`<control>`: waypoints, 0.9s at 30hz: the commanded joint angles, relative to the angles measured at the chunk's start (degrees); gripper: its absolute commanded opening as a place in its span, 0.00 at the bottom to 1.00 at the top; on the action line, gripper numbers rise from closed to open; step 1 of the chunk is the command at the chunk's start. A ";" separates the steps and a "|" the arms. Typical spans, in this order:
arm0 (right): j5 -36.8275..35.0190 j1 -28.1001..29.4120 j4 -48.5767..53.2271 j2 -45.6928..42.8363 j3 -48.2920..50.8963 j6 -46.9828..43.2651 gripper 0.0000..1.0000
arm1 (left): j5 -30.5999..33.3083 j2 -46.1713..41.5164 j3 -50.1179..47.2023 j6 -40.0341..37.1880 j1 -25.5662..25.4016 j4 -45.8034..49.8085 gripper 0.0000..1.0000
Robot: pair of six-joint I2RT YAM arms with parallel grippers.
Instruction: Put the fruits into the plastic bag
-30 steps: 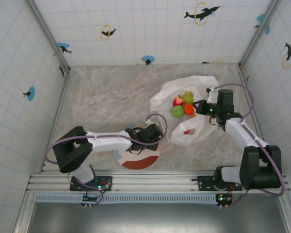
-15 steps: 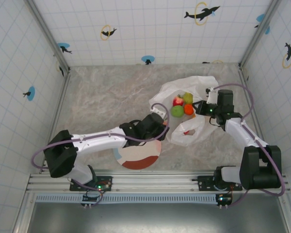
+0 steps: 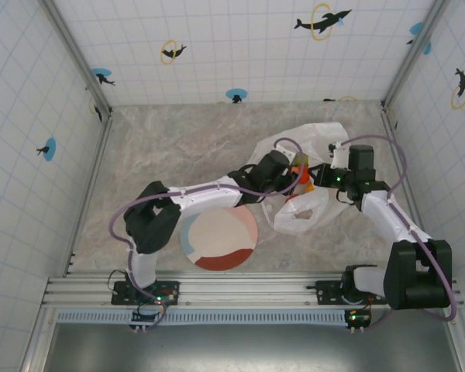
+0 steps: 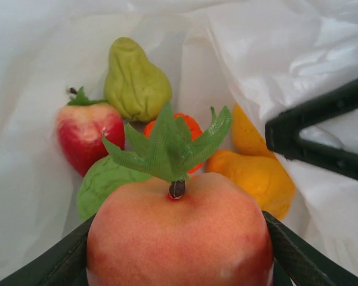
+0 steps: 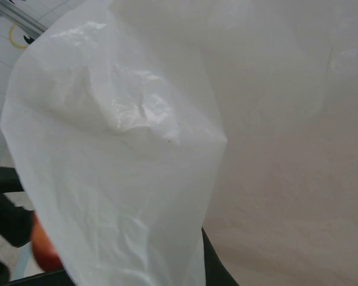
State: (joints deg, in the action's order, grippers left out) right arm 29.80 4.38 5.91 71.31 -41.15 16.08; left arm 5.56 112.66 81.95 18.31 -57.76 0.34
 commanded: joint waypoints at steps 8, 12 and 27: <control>-1.34 -0.34 -5.44 -1.05 -0.51 6.54 0.00 | 7.59 11.53 11.13 -6.42 -0.30 -7.49 0.53; -2.37 -0.25 -5.68 -1.00 -0.78 6.80 0.00 | 12.00 15.64 14.77 -8.51 -0.18 -9.02 0.53; -2.40 -0.46 -5.21 -0.21 -1.04 6.33 0.00 | 15.20 18.62 16.49 -11.41 0.28 -11.06 0.70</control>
State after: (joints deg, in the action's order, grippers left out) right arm 26.87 4.01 1.28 71.29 -41.15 22.52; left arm 19.88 131.07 96.60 7.51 -57.74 -8.69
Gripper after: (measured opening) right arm 0.048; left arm 0.699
